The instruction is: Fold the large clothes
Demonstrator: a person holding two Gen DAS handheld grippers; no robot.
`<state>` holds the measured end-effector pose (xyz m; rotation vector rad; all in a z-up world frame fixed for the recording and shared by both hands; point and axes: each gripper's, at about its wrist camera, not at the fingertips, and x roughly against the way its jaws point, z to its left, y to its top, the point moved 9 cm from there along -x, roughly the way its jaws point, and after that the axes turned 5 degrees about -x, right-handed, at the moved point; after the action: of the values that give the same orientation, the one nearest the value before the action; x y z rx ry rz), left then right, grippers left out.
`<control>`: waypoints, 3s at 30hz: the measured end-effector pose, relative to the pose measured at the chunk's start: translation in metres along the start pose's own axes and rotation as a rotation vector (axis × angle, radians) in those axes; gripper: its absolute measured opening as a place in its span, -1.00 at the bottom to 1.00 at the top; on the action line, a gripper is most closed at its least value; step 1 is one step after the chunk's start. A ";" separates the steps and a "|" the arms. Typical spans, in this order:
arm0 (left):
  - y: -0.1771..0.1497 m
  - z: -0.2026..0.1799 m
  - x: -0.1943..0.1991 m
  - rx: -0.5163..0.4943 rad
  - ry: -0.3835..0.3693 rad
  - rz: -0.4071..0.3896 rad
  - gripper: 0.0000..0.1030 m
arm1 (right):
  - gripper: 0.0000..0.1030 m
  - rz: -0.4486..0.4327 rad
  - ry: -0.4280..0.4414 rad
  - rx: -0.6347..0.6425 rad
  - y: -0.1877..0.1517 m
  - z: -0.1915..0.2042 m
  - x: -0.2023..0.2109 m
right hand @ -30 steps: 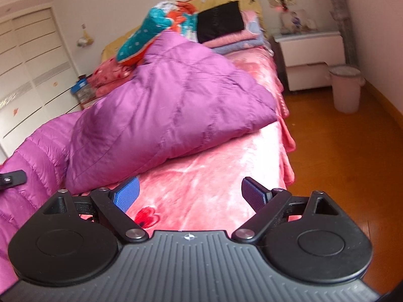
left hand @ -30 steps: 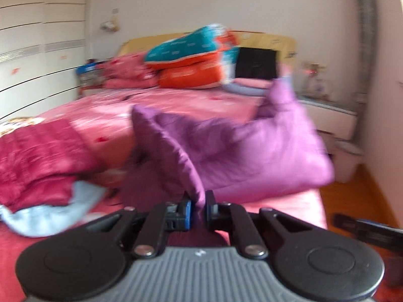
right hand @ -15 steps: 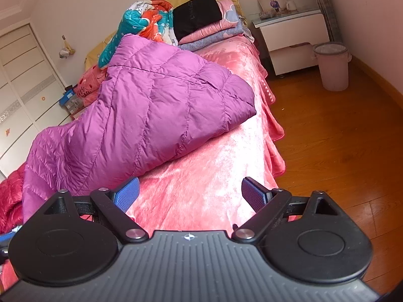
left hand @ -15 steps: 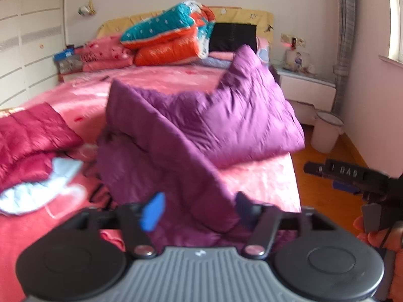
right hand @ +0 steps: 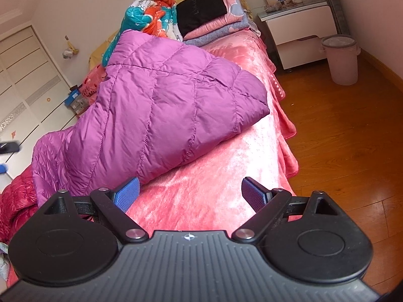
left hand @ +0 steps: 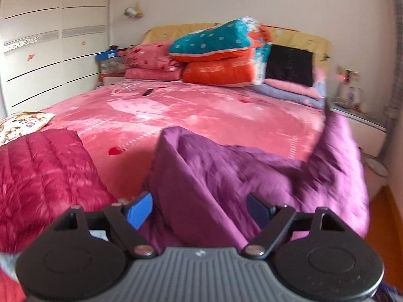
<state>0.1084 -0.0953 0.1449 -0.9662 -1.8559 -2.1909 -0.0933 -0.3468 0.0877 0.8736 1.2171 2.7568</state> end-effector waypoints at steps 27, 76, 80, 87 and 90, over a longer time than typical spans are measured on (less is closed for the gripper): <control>0.007 0.031 -0.068 0.138 -0.041 0.031 -0.91 | 1.00 0.055 0.029 0.023 0.002 0.006 -0.024; -0.220 -0.035 0.161 -0.106 -0.478 0.167 -0.91 | 0.42 0.088 0.243 0.047 0.007 0.111 0.048; -0.224 -0.032 0.171 -0.103 -0.470 0.153 -0.91 | -0.09 0.121 0.305 -0.031 0.000 0.121 0.050; -0.221 -0.013 0.183 -0.036 -0.443 0.141 -0.89 | -0.55 0.161 0.304 -0.052 -0.015 0.133 0.058; -0.214 0.003 0.191 0.026 -0.428 0.129 -0.88 | -0.60 0.181 0.348 -0.055 -0.022 0.141 0.068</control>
<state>-0.1427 0.0189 0.0646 -1.6034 -1.9069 -1.9945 -0.0865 -0.2208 0.1829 0.5367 1.1440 3.1731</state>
